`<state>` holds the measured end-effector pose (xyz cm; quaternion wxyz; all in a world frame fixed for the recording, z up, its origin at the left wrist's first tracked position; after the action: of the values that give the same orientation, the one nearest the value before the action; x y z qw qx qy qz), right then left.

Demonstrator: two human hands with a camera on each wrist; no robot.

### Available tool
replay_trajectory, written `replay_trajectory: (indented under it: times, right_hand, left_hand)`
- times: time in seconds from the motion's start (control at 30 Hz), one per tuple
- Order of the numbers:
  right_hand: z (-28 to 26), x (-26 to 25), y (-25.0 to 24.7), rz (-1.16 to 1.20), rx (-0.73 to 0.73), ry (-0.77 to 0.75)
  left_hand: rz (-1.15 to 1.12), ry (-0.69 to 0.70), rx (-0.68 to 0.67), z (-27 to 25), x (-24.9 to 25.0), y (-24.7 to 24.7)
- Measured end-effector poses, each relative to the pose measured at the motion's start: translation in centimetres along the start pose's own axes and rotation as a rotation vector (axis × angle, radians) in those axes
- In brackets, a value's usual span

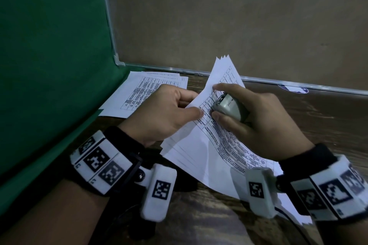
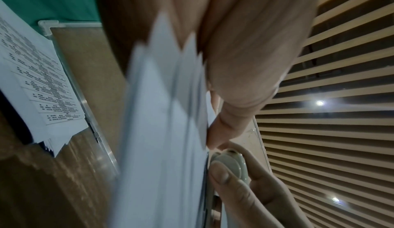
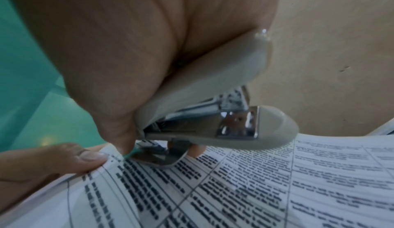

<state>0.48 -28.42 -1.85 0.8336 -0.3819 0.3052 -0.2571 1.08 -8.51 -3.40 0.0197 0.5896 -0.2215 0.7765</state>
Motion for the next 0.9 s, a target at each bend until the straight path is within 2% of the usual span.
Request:
replay_trajectory:
  times: [0.5, 0.77, 0.9]
  right_hand:
    - [-0.1, -0.1, 0.0, 0.03, 0.052, 0.031]
    - [0.0, 0.0, 0.9, 0.067, 0.047, 0.083]
    - [0.0, 0.0, 0.9, 0.1, 0.039, 0.096]
  left_hand:
    - [-0.048, 0.036, 0.001, 0.1, 0.0, 1.0]
    - [-0.004, 0.052, -0.001, 0.4, -0.4, 1.1]
    - [0.036, 0.103, -0.052, 0.1, -0.2, 1.3]
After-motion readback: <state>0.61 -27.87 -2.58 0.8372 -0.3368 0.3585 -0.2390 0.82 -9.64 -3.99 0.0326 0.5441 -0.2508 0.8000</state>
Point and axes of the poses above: each hand's wrist, its own z-axis towards the middle knuckle, its own y-axis out of the palm, x = y × z, the point moved 3 cm from there along z, towards the middle knuckle, and after that the axes turned 6 degrees about -x, right-handed, at the moved point
